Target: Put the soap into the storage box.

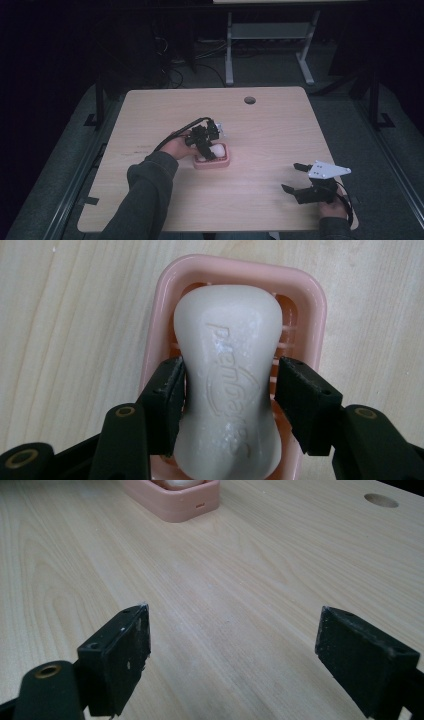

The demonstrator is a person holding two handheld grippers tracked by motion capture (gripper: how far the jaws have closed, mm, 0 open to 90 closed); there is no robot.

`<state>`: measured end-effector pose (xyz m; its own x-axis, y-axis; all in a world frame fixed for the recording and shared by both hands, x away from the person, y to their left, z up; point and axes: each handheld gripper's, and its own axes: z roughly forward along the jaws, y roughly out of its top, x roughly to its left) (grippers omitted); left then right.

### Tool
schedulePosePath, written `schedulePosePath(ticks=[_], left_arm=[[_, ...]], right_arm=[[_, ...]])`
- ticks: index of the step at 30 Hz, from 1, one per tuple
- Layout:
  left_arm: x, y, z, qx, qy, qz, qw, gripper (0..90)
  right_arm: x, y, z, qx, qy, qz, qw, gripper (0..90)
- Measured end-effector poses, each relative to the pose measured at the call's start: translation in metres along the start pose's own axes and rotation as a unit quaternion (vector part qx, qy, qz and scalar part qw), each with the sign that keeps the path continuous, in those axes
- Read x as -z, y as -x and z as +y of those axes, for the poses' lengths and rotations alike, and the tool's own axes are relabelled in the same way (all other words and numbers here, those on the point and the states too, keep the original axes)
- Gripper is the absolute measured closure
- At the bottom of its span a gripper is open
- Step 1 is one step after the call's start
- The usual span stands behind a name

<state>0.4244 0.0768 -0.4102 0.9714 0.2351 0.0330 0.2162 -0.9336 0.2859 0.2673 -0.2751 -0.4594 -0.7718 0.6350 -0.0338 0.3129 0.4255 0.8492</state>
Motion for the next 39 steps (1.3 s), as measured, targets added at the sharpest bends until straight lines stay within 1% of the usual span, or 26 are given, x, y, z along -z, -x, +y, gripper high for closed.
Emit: schedulePosePath(ticks=[3,4,5,9,11,13,14,15,16,17,18,19,22,29,30,31,35,36,39], left_arm=[[0.002,0.001,-0.001,0.002,0.004,0.004,1.0000,42.4],[0.003,0.001,-0.001,0.003,0.004,0.006,1.0000,42.4],[0.007,0.002,-0.002,0.004,0.010,0.008,0.9999,42.1],[0.011,0.004,-0.002,0.006,0.015,0.009,0.9998,41.8],[0.014,0.005,-0.004,0.006,0.015,0.012,0.9998,40.9],[0.016,0.006,-0.007,0.006,0.019,0.012,0.9997,40.9],[0.018,0.006,-0.011,0.010,0.022,0.013,0.9996,40.9],[0.018,0.006,-0.011,0.010,0.022,0.013,0.9996,40.8],[0.020,0.007,-0.015,0.015,0.025,0.013,0.9995,40.7],[0.020,0.007,-0.015,0.015,0.025,0.013,0.9995,40.5],[0.023,0.008,-0.019,0.022,0.033,0.012,0.9991,40.1],[0.023,0.008,-0.019,0.022,0.033,0.012,0.9991,40.0],[0.028,0.010,-0.024,0.025,0.043,0.017,0.9986,39.7],[0.033,0.014,-0.031,0.028,0.046,0.017,0.9984,38.5],[0.033,0.016,-0.034,0.030,0.048,0.021,0.9982,37.6],[0.034,0.017,-0.035,0.034,0.046,0.018,0.9982,36.9],[0.037,0.020,-0.037,0.029,0.043,0.023,0.9984,36.3],[0.039,0.023,-0.038,0.029,0.051,0.026,0.9980,35.9],[0.042,0.026,-0.042,0.032,0.055,0.027,0.9976,35.4]], right_arm=[[0.000,0.000,0.000,0.000,0.000,-0.001,1.0000,13.7],[0.000,0.000,0.000,-0.002,0.000,-0.001,1.0000,13.7],[0.000,-0.001,0.000,-0.002,-0.001,0.000,1.0000,13.7],[0.000,-0.001,0.000,-0.002,-0.002,0.000,1.0000,13.8],[0.000,-0.001,0.000,-0.002,-0.002,0.000,1.0000,13.7],[0.000,-0.001,0.000,-0.002,-0.003,0.000,1.0000,13.7],[-0.001,-0.001,0.000,-0.001,-0.004,0.001,1.0000,13.7],[-0.001,-0.001,0.000,-0.001,-0.004,0.000,1.0000,13.7],[-0.001,-0.001,0.001,-0.001,-0.005,0.000,1.0000,13.8],[-0.001,-0.002,0.001,-0.001,-0.005,0.000,1.0000,13.7],[-0.001,-0.002,0.001,-0.002,-0.006,0.001,1.0000,13.8],[-0.001,-0.002,0.001,-0.002,-0.006,0.000,1.0000,13.7],[-0.002,-0.002,0.001,0.000,-0.007,0.000,1.0000,13.7],[-0.003,-0.003,0.002,0.002,-0.011,0.000,0.9999,13.7],[-0.003,-0.003,0.002,0.002,-0.011,0.000,0.9999,13.7],[-0.003,-0.003,0.002,0.003,-0.011,-0.001,0.9999,13.7],[-0.004,-0.004,0.002,0.005,-0.012,0.000,0.9999,13.7],[-0.004,-0.005,0.003,0.005,-0.013,0.000,0.9999,13.8],[-0.004,-0.005,0.003,0.009,-0.013,-0.001,0.9999,13.7]])
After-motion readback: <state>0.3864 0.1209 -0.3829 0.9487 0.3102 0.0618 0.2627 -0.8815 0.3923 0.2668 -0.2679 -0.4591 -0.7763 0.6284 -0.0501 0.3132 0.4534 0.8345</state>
